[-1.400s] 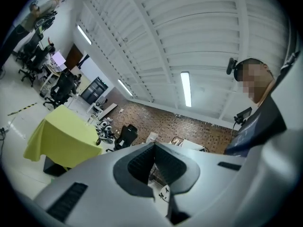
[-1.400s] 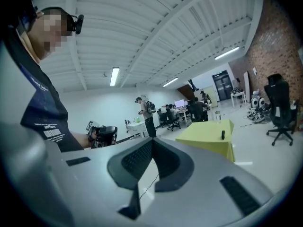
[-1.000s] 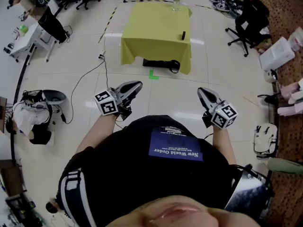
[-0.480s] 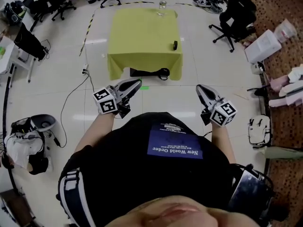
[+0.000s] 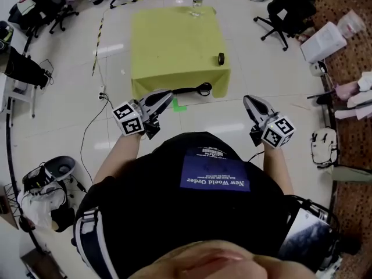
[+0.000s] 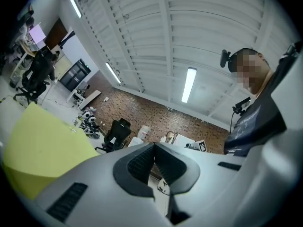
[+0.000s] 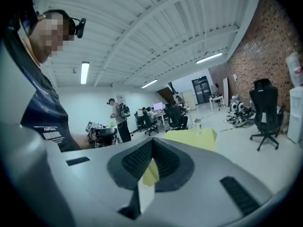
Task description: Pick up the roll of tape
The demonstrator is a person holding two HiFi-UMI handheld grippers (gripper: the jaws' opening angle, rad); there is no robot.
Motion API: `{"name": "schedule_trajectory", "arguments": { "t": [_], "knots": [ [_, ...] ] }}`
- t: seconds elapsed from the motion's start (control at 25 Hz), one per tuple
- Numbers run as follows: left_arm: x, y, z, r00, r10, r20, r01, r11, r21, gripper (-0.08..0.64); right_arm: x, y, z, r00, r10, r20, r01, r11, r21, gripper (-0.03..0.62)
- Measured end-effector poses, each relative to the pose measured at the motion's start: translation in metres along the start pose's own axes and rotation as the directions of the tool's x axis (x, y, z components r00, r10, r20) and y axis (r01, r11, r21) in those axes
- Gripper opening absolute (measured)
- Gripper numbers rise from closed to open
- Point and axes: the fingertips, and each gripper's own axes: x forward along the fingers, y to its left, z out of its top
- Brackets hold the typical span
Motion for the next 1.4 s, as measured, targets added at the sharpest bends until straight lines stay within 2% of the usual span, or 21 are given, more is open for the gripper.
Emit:
{"name": "schedule_trajectory", "arguments": {
  "t": [0.24,0.36,0.48,0.64,0.76,0.92,1.04,1.24,1.4],
  "knots": [
    [0.064,0.038,-0.005,0.999,0.031,-0.028,-0.031,1.0,0.005,0.006,0.017,-0.08,0.008,0.999,0.035,0.013,-0.036,0.999,0.041,-0.014],
    [0.112,0.055,-0.005,0.997,0.081,-0.018,-0.08,0.997,0.022,0.006,0.03,-0.136,0.014,0.995,0.095,0.015,-0.095,0.995,0.035,-0.014],
    [0.159,0.069,0.001,0.991,0.135,0.011,-0.135,0.991,0.003,0.006,0.047,-0.189,0.029,0.986,0.168,0.002,-0.168,0.986,0.025,-0.014],
    [0.213,0.077,0.009,0.984,0.179,0.015,-0.179,0.984,0.001,0.006,0.065,-0.234,0.053,0.962,0.273,-0.018,-0.273,0.962,-0.007,-0.014],
    [0.245,0.089,0.011,0.98,0.198,-0.003,-0.198,0.98,-0.002,0.006,0.078,-0.263,0.066,0.952,0.306,-0.015,-0.306,0.952,-0.012,-0.014],
    [0.256,0.097,0.005,0.978,0.201,-0.062,-0.201,0.98,0.008,0.006,0.088,-0.277,0.064,0.951,0.31,-0.009,-0.31,0.951,0.013,-0.014],
    [0.259,0.119,0.001,0.977,0.194,-0.084,-0.196,0.98,-0.02,0.006,0.1,-0.29,0.057,0.959,0.283,-0.024,-0.282,0.958,0.051,-0.014],
    [0.249,0.154,-0.02,0.981,0.139,-0.135,-0.146,0.988,-0.044,0.006,0.125,-0.285,0.046,0.974,0.217,-0.059,-0.214,0.975,0.056,-0.014],
    [0.253,0.177,-0.044,0.969,0.087,-0.233,-0.093,0.996,-0.014,0.006,0.132,-0.283,0.037,0.984,0.157,-0.084,-0.151,0.986,0.076,-0.014]
  ]
}}
